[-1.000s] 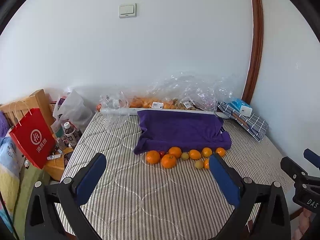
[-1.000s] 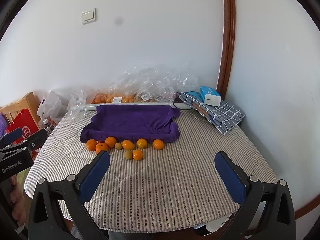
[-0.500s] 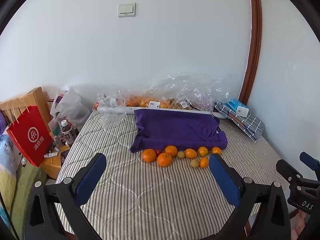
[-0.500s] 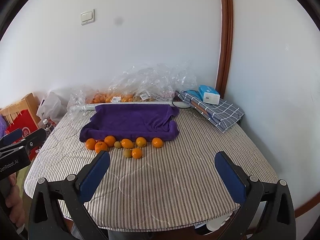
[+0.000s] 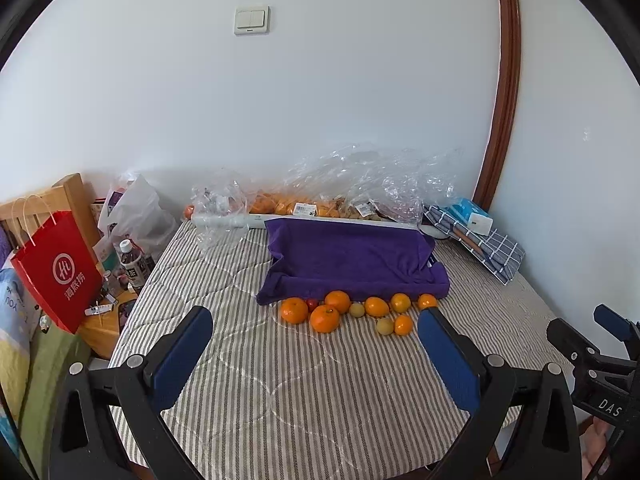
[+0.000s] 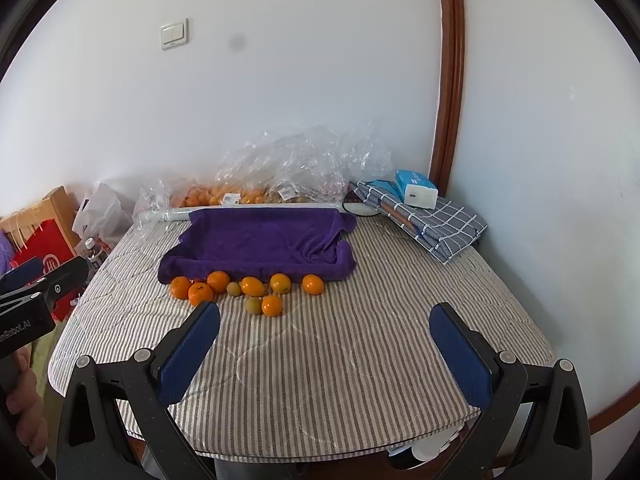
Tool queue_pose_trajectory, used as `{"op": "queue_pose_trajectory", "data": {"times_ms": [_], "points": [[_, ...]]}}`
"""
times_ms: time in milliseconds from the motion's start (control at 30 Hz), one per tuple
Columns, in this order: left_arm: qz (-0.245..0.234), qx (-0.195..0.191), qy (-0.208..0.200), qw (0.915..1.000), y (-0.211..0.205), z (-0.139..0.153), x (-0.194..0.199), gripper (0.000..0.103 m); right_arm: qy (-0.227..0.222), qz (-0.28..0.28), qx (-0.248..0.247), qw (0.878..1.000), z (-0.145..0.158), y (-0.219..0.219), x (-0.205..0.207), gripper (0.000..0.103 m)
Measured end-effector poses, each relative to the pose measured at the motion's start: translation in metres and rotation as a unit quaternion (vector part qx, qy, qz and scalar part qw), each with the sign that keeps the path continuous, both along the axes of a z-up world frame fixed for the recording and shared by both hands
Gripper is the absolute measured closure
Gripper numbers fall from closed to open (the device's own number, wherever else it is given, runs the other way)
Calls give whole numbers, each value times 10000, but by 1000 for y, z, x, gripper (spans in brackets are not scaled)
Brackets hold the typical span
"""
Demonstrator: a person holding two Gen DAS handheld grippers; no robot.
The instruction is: Organize fruits
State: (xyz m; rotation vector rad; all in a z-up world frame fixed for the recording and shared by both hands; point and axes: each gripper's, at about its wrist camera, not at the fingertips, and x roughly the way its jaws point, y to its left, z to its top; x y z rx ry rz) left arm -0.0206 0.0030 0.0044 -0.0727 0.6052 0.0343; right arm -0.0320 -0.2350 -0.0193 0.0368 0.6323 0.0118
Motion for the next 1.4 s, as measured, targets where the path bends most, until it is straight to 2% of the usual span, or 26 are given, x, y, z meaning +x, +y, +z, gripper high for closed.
{"op": "queue_pose_trajectory", "data": {"times_ms": [233, 633, 867, 1033, 1167, 1233, 1400], "points": [[-14, -74, -12, 10000, 2, 2, 1, 0, 9, 1, -60, 10000, -1, 1, 1, 0], [52, -52, -13, 10000, 11, -7, 13, 0, 152, -204, -509, 9984, -14, 9, 15, 0], [91, -14, 55, 9999, 17, -21, 28, 0, 48, 21, -243, 9997, -24, 12, 28, 0], [113, 6, 81, 9999, 23, -32, 42, 0, -75, 41, -275, 9996, -37, 17, 42, 0], [134, 148, 113, 9997, 25, -47, 56, 0, -13, 388, 103, 9992, -54, 17, 58, 0], [177, 242, 158, 9994, 27, -56, 64, 0, 38, 391, 68, 9992, -63, 19, 67, 0], [32, 126, 342, 9993, 38, -78, 83, 5, 81, 432, -43, 9990, -84, 26, 87, 0]]}}
